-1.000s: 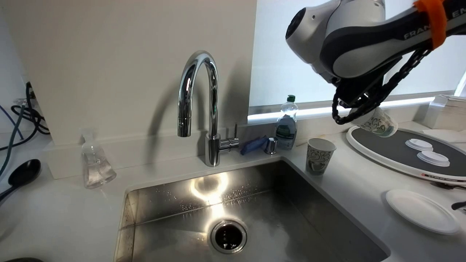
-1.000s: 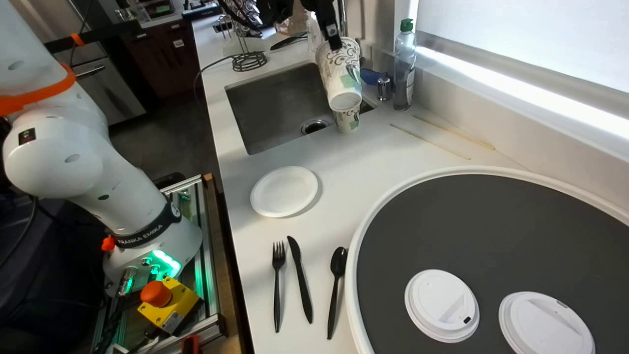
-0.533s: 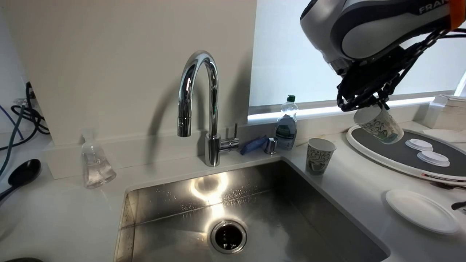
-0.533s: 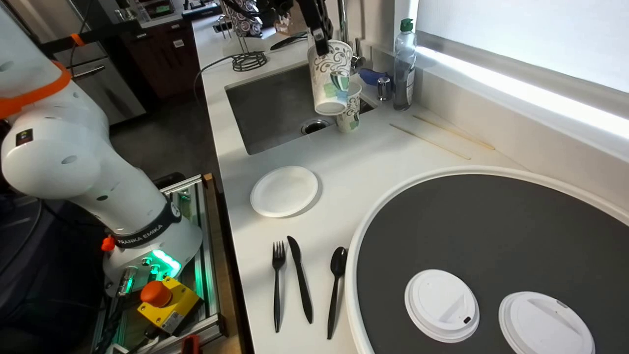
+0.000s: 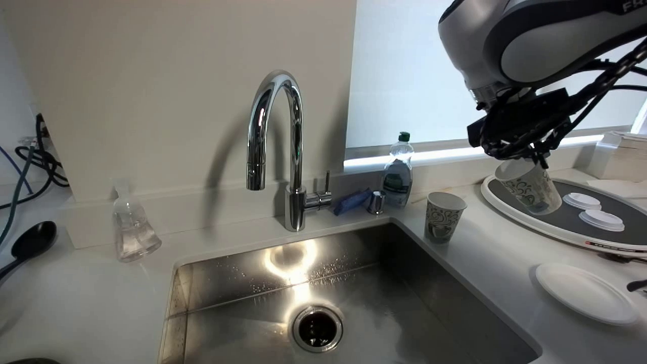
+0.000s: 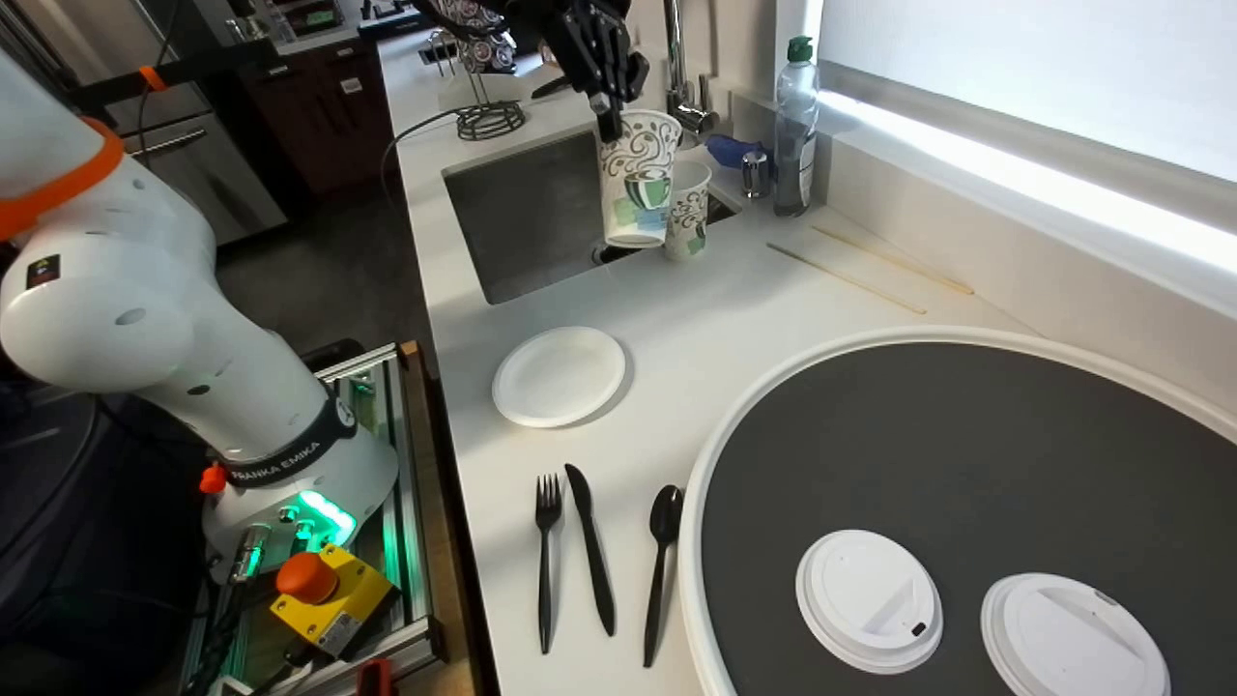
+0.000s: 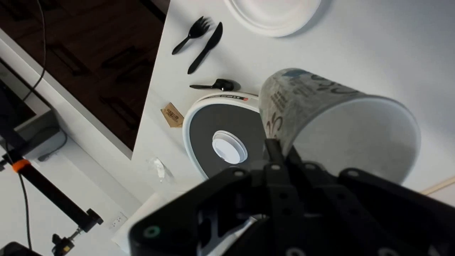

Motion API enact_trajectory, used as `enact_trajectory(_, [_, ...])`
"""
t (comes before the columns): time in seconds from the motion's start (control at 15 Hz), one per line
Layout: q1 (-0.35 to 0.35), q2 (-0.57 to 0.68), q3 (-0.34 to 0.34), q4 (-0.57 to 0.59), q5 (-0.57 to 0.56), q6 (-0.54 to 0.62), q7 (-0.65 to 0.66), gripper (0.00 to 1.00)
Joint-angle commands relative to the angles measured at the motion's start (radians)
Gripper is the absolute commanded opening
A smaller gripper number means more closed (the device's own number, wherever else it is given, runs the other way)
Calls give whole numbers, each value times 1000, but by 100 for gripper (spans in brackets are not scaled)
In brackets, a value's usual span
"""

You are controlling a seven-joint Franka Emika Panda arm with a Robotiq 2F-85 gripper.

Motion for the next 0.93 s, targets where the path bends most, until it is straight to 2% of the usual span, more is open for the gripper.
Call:
enact_trajectory(0.0, [-20, -70, 2, -93, 39, 53, 139, 1])
enact_trajectory(0.47, [-47, -113, -5, -162, 138, 95, 353, 1])
enact_trajectory(0.87, [-74, -139, -11, -198, 195, 198, 476, 1])
